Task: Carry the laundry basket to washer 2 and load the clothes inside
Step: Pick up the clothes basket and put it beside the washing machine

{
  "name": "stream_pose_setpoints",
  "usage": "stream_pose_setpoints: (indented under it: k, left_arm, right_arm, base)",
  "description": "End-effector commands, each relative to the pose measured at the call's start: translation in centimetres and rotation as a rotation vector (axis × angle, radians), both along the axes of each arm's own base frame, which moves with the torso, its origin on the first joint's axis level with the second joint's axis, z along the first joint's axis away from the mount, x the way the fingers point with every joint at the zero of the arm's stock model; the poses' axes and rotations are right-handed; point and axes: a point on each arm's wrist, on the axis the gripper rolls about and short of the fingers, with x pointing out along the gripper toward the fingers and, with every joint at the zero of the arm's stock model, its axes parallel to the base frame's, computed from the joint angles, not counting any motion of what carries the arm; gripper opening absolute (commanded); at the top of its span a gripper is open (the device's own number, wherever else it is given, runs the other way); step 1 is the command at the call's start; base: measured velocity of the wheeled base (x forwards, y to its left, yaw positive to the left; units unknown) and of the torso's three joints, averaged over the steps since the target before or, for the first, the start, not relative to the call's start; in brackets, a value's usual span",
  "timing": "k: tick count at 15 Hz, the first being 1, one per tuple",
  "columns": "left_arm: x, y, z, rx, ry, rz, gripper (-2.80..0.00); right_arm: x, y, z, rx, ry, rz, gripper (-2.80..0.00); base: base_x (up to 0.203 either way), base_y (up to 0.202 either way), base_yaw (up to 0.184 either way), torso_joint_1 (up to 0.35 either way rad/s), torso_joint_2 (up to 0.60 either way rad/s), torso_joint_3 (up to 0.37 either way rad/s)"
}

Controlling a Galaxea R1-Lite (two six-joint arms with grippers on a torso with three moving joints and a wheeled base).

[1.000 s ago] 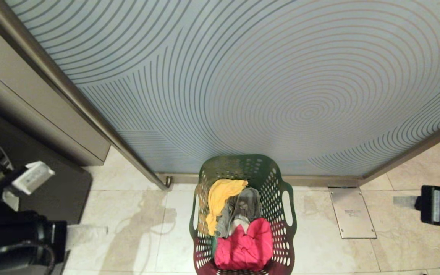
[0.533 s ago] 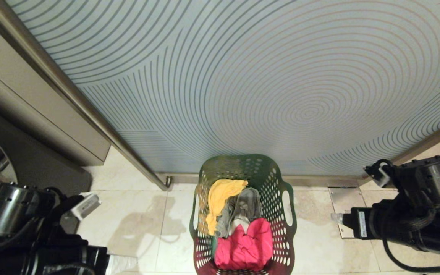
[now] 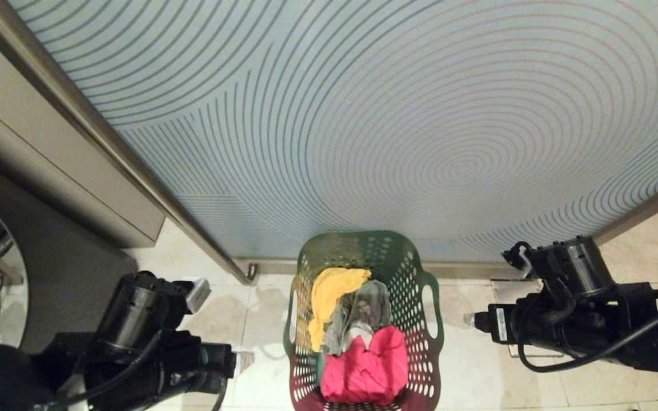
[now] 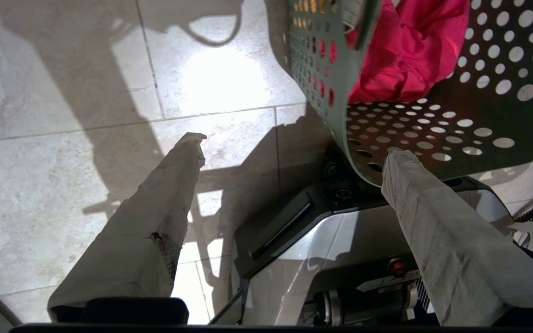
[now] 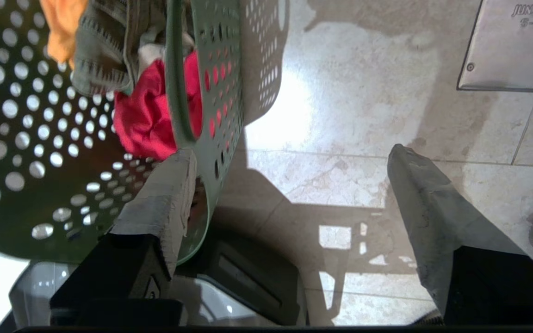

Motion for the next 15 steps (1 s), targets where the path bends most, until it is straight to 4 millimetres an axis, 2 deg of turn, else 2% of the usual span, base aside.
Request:
stream_pose_setpoints:
  k: [1,4,7,10,12,15]
  left_arm:
    - [0.0,-1.3,-0.1,0.004,-0.002,-0.022,0.00]
    - [-0.1,-2.3,0.9,0.019,-0.011,-0.004,0.00]
    - [-0.3,-4.0,1.8,-0.037,0.019,0.010,0.00]
    - [-0.3,-6.3,0.3,-0.028,0.076,-0.003,0.00]
    - [0.2,-8.0,-1.3,-0.008,0.100,0.026,0.00]
    - [1.0,-9.6,-2.0,-0.021,0.093,0.031,0.00]
  right_arm:
    - [1.1,0.0,-0.6,-0.002,0.014,-0.016,0.00]
    - [3.6,0.1,-0.5,0.025,0.000,-0.024,0.00]
    - [5.6,0.9,-0.8,0.043,-0.006,-0.009,0.00]
    - [7.5,1.5,-1.7,0.039,0.001,-0.008,0.00]
    - [8.2,2.0,-2.2,0.044,0.006,0.007,0.00]
    - [8.3,3.5,-2.2,0.054,0.001,0.044,0.00]
  base:
    - [0.000,0.000,0.000,0.000,0.00,0.000]
    - [0.000,0.000,0.000,0.000,0.00,0.000]
    - [0.000,0.000,0.000,0.000,0.00,0.000]
    - [0.000,0.000,0.000,0.000,0.00,0.000]
    - [0.000,0.000,0.000,0.000,0.00,0.000]
    - [0.000,0.000,0.000,0.000,0.00,0.000]
